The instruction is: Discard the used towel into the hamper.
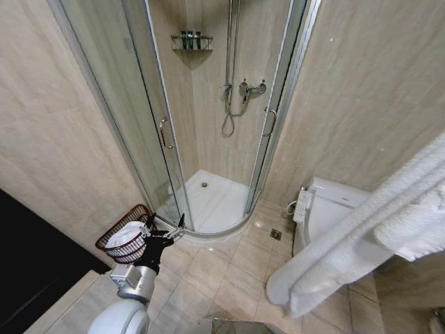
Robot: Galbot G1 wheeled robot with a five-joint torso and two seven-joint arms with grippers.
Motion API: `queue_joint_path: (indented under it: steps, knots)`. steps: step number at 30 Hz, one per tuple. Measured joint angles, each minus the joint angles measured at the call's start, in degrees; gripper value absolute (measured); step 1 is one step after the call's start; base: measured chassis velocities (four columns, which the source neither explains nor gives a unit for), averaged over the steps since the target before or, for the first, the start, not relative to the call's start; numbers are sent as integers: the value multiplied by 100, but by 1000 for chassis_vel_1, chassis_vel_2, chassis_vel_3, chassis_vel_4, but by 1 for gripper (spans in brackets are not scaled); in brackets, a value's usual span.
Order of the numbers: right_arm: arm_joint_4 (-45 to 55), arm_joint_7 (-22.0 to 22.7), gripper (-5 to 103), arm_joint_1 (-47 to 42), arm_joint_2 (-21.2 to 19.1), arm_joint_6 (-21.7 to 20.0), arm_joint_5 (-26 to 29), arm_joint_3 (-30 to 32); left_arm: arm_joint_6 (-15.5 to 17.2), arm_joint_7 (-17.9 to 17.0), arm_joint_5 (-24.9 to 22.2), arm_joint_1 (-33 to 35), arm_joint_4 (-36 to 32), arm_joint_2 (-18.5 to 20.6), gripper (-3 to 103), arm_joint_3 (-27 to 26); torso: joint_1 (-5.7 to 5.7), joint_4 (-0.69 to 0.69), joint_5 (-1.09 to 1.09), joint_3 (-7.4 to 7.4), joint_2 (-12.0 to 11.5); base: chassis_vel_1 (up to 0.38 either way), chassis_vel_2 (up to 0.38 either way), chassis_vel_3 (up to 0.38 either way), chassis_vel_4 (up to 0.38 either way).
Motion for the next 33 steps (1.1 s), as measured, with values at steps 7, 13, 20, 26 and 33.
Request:
queue_joint_path:
  steps: [7, 13, 20, 26, 33]
  knots:
    - [14, 3, 2, -16, 16, 0, -3, -1, 0, 0, 0, 0, 0, 0, 100, 0, 103, 0, 0, 123, 225, 0, 0, 0, 0]
    - [48, 3, 2, -66, 53, 0, -13, 2, 0, 0, 0, 0, 0, 0, 100, 0, 111, 0, 0, 134, 245, 0, 0, 0, 0]
    - [52, 3, 2, -119, 56, 14, -11, 53, 0, 0, 0, 0, 0, 0, 100, 0, 102, -1, 0, 122, 223, 0, 0, 0, 0]
    - [73, 3, 2, -118, 68, 29, -10, 52, 0, 0, 0, 0, 0, 0, 100, 0, 93, 0, 0, 112, 204, 10, 5, 8, 6]
    - [69, 4, 2, -106, 72, 69, -12, 41, 0, 0, 0, 0, 0, 0, 100, 0, 86, 0, 0, 104, 191, 57, 60, 55, 56]
